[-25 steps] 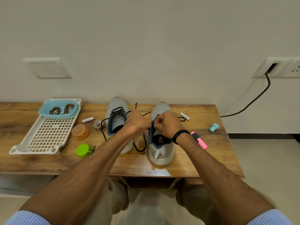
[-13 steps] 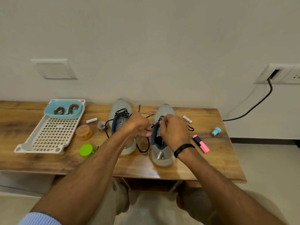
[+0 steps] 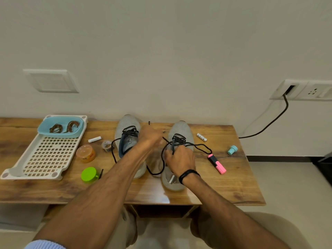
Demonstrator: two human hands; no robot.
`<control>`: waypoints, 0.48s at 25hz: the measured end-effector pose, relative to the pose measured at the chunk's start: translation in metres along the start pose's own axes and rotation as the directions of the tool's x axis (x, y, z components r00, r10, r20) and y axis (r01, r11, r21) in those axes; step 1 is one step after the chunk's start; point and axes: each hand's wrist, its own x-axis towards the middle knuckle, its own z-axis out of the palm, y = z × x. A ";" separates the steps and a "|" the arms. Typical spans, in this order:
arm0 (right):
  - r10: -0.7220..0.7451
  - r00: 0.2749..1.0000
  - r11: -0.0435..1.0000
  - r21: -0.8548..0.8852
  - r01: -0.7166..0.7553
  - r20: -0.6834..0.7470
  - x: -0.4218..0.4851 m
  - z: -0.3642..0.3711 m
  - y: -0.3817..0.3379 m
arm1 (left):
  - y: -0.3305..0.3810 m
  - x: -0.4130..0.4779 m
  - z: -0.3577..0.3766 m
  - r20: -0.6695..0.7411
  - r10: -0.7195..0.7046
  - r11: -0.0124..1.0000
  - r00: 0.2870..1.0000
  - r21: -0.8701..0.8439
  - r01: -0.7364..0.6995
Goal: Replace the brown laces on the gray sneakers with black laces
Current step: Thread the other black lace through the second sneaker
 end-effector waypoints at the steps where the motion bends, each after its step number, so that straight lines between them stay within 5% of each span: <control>1: 0.008 1.000 1.000 0.005 -0.008 -0.003 0.000 -0.001 0.001 | 0.005 0.000 -0.008 -0.136 0.036 0.998 0.990 -0.051 -0.043; 3: 0.032 0.999 0.999 0.019 -0.032 -0.010 0.001 -0.004 0.002 | 0.017 -0.002 -0.034 -0.509 0.099 0.934 0.855 -0.249 -0.257; 5: 0.040 0.999 0.998 0.039 -0.039 -0.015 0.003 -0.005 0.004 | 0.029 -0.001 -0.066 -0.786 0.048 0.704 0.616 -0.411 -0.579; 6: 0.038 0.999 0.998 0.041 -0.037 -0.015 0.002 -0.005 0.004 | 0.030 0.002 -0.077 -0.820 -0.028 0.597 0.572 -0.472 -0.648; 8: 0.036 0.999 0.998 0.046 -0.035 -0.018 0.000 -0.004 0.004 | 0.025 0.006 -0.084 -0.684 -0.098 0.601 0.722 -0.619 -0.505; 9: 0.037 0.999 0.998 0.048 -0.036 -0.019 0.000 -0.004 0.004 | 0.022 0.006 -0.080 -0.544 -0.042 0.743 0.838 -0.578 -0.338; 11: 0.016 1.000 1.000 0.024 -0.016 -0.012 -0.001 -0.003 0.003 | 0.010 0.003 -0.060 -0.169 0.199 0.975 0.965 -0.061 -0.212; 12: 0.001 1.000 1.000 0.010 -0.001 -0.009 -0.001 -0.003 0.002 | 0.004 -0.001 -0.046 0.041 0.303 0.924 0.952 0.233 -0.304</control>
